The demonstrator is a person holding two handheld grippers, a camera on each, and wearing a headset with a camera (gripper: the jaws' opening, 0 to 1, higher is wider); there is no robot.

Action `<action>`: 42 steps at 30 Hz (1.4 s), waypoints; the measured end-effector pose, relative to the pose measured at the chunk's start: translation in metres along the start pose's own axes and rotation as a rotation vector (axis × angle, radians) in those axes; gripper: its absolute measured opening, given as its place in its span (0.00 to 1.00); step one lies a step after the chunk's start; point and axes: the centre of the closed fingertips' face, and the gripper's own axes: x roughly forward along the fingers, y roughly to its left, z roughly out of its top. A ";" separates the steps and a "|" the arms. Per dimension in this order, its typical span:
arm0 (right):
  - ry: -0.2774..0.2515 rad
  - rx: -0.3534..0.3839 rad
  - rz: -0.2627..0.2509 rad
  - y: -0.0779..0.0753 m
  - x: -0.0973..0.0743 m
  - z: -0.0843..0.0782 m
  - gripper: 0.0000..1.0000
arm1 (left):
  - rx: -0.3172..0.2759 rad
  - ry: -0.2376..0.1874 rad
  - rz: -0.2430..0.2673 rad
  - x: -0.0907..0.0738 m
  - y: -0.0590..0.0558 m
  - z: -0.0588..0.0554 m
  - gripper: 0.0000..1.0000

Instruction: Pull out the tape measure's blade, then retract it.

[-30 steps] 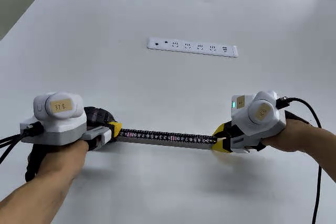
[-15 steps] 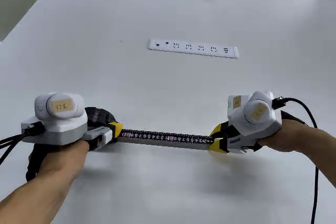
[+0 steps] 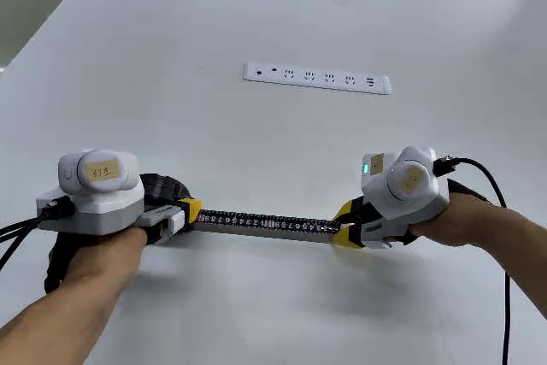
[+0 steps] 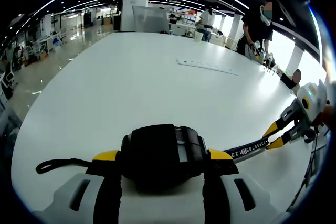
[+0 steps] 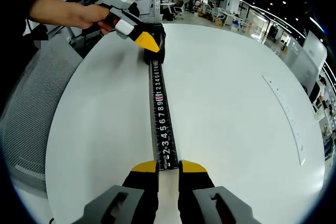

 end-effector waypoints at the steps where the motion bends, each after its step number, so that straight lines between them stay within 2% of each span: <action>1: -0.001 -0.001 -0.001 0.000 0.001 0.001 0.10 | -0.001 0.000 0.000 0.000 0.000 0.000 0.58; 14: -0.017 -0.006 0.007 0.002 0.009 0.016 0.10 | -0.005 0.001 -0.003 0.000 0.000 0.000 0.58; 42: -0.036 -0.013 0.015 0.003 0.022 0.036 0.10 | -0.012 0.003 -0.006 0.000 0.001 0.000 0.58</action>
